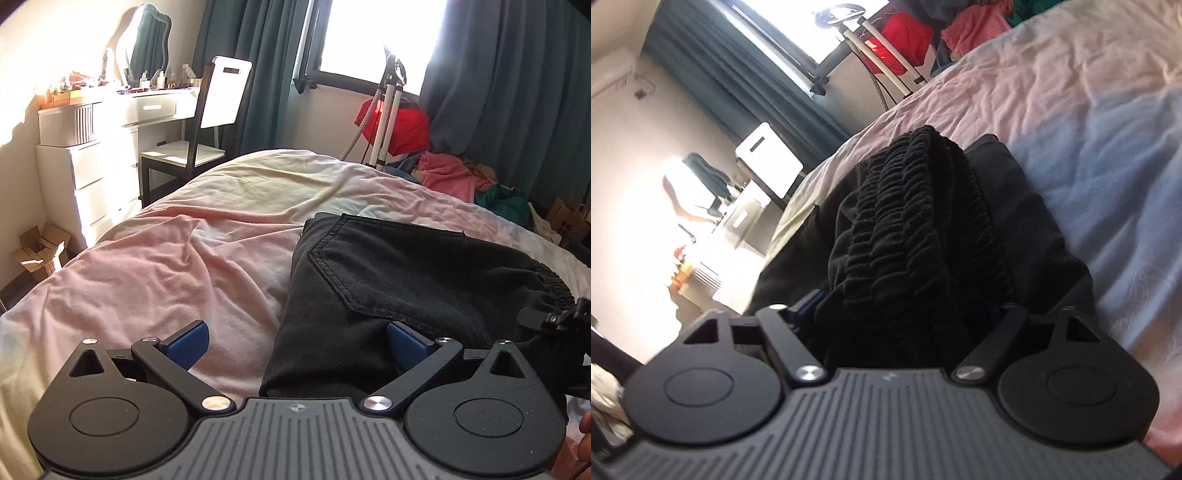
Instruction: Fold clothes
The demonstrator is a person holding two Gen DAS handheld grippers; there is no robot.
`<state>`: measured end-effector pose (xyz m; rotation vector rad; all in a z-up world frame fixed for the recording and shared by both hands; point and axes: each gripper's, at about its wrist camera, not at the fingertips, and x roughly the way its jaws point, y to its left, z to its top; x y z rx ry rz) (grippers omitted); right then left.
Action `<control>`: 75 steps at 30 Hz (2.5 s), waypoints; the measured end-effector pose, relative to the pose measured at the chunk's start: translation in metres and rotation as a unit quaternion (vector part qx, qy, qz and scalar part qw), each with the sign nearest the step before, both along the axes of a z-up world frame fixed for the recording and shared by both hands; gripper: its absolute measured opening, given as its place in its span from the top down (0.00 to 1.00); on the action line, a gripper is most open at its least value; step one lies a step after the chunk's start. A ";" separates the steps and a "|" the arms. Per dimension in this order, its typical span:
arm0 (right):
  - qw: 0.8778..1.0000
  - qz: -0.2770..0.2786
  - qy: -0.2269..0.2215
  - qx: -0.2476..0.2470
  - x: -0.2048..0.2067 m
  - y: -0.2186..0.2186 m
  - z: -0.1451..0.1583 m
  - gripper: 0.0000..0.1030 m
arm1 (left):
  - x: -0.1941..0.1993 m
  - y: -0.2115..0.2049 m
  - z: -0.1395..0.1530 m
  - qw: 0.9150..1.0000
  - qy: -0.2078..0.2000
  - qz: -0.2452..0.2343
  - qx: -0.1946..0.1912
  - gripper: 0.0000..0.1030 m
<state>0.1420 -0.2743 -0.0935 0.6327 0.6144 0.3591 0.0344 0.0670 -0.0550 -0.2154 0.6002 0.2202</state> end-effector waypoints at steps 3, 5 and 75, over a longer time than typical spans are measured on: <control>0.998 -0.003 0.003 -0.060 -0.001 0.009 0.004 0.47 | -0.004 0.000 0.004 1.000 -0.015 0.001 -0.003 0.00; 0.997 -0.026 -0.025 -0.063 -0.009 0.003 0.018 0.56 | -0.009 -0.001 0.010 0.999 -0.036 -0.011 -0.010 0.00; 0.990 -0.086 0.041 0.100 -0.016 -0.038 -0.021 0.41 | 0.121 0.063 -0.052 0.922 0.146 -0.151 -0.326 0.13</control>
